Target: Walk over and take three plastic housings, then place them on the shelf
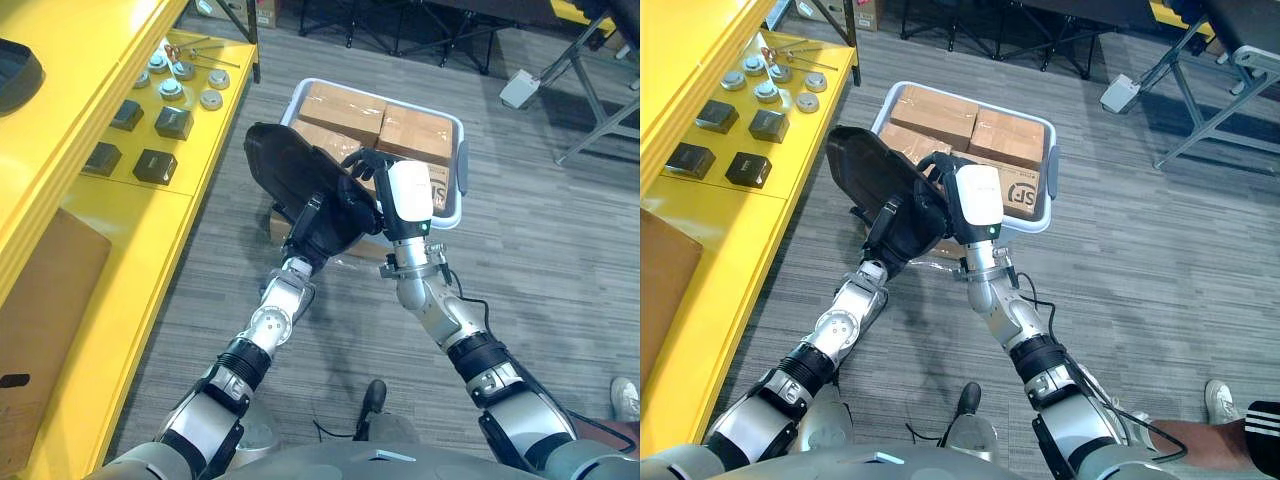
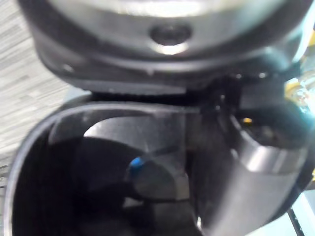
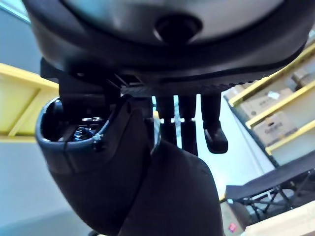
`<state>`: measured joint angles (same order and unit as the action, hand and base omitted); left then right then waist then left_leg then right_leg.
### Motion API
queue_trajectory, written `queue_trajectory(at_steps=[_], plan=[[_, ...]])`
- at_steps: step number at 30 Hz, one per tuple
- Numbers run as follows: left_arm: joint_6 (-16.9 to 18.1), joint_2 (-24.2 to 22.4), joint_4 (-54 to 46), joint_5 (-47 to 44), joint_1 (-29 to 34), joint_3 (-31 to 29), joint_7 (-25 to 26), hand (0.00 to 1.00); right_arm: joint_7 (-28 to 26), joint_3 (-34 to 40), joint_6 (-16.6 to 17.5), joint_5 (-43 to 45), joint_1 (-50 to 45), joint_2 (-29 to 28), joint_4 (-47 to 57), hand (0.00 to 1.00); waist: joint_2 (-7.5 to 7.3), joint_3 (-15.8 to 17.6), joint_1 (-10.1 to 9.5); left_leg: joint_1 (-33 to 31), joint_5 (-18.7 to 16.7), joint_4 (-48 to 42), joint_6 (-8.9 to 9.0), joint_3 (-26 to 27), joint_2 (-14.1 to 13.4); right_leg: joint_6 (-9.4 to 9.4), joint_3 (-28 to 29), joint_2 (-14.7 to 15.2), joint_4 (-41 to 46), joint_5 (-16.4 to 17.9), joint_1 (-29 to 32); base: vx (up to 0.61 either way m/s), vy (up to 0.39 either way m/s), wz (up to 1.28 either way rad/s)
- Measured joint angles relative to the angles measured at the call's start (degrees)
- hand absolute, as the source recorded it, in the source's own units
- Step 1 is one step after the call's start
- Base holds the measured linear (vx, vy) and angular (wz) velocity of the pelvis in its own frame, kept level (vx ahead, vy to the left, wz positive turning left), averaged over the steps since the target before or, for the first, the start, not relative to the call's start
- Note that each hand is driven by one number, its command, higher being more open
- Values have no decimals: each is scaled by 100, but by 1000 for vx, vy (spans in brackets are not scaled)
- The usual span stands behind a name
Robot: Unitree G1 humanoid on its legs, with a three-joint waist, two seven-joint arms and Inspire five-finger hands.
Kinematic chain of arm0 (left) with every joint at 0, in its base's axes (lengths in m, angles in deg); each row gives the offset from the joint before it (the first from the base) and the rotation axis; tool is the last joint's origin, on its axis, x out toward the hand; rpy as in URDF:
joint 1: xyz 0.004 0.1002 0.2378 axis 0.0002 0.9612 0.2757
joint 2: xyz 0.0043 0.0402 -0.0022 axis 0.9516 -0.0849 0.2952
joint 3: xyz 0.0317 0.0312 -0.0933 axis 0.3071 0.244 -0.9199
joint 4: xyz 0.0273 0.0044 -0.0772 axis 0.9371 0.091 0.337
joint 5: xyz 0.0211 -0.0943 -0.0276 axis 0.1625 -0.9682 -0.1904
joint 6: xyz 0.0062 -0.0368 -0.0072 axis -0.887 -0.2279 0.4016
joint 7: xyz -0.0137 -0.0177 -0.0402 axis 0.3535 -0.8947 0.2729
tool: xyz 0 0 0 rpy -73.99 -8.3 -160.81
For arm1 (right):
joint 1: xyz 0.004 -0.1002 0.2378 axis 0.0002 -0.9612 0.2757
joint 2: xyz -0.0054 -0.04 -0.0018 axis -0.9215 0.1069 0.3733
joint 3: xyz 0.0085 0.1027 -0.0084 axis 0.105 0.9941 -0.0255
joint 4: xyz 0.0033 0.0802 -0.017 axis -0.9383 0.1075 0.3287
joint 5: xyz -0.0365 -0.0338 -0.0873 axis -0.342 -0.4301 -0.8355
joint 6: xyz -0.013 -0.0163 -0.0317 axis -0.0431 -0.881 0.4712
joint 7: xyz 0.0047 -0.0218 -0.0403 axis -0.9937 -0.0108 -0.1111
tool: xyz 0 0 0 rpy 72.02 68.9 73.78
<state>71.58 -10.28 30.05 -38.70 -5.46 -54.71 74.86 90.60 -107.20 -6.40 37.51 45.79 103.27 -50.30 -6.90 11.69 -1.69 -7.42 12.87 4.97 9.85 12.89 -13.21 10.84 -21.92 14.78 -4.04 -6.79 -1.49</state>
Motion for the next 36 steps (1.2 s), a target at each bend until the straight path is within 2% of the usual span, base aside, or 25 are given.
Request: queue_trajectory(at_steps=[4,7,11,13,14,16,17,20,22,24,26,29,33,36], plan=[[374,-78,-237,680,37,-20,95,0,202,-56,262,-1,-326,3,273,100,-8,-122,11,54,-8,-3,-1,14,0,-4,7,3,0,12,-35,5,1,-1],[590,-132,-735,1501,40,-198,448,0,166,-73,370,104,-732,1,846,100,-17,-198,22,102,-7,-4,-13,49,-1,-6,28,8,-4,18,-59,17,3,-5],[826,-267,-1445,3208,154,-862,1221,0,-328,140,661,743,-1413,0,1812,100,-7,-376,78,210,-14,-6,-4,138,3,-19,34,26,20,28,-46,11,0,-10],[1075,-264,-1688,4649,226,-1544,1850,0,-839,633,752,1666,-1812,-4,2205,100,54,-470,211,243,-24,-4,-2,144,3,-53,36,39,100,68,-38,0,0,0],[1096,-260,-1711,4839,249,-1624,1933,0,-916,706,758,1848,-1856,-5,2236,100,62,-475,220,254,-31,-3,-3,151,3,-54,38,42,107,72,-39,-27,8,-10],[1198,-240,-1833,5836,444,-2064,2454,0,-1358,1106,797,2940,-2086,-42,2284,100,103,-549,250,308,-104,6,44,209,3,-64,66,60,133,101,-36,-31,8,-10],[1241,-233,-1882,6507,630,-2351,2840,0,-1763,1471,790,3898,-2314,-133,2297,100,151,-635,282,318,-128,14,48,211,3,-98,68,68,162,144,-26,0,0,0],[1181,-141,-1888,7718,918,-2714,3547,0,-2728,1947,722,5572,-2776,-442,2536,100,228,-699,334,350,-144,13,62,247,3,-111,97,82,201,185,-4,-11,0,-5],[1049,-125,-1888,8139,1049,-2788,3730,0,-3060,1970,690,6049,-3014,-520,2685,100,255,-756,364,351,-150,5,66,307,3,-110,154,88,203,183,50,-3,2,-15],[875,-142,-1884,8536,1165,-2760,3839,0,-3400,1906,621,6304,-3232,-651,2758,100,256,-787,448,371,-152,-1,67,344,4,-100,191,93,200,176,60,10,-3,-11],[775,-142,-1878,8882,1296,-2716,3851,0,-3484,1872,554,6469,-3295,-798,2761,100,256,-859,524,371,-164,-2,69,381,4,-96,221,96,194,173,86,7,-3,-8],[736,-135,-1867,9238,1482,-2559,3841,0,-3562,1910,464,7030,-3458,-948,2765,100,272,-922,536,386,-176,-2,54,433,4,-47,270,100,185,143,107,17,-4,-9],[779,-148,-1887,9170,1828,-2514,3604,0,-3567,2081,306,7038,-3707,-956,2762,100,358,-976,574,386,-167,-3,35,439,8,-45,270,102,175,143,104,0,0,0],[782,-184,-2384,8728,2358,-2466,3212,0,-3572,2238,73,6999,-3830,-955,2667,100,403,-1001,587,385,-173,-3,34,449,11,-40,270,101,139,143,92,0,0,0]])
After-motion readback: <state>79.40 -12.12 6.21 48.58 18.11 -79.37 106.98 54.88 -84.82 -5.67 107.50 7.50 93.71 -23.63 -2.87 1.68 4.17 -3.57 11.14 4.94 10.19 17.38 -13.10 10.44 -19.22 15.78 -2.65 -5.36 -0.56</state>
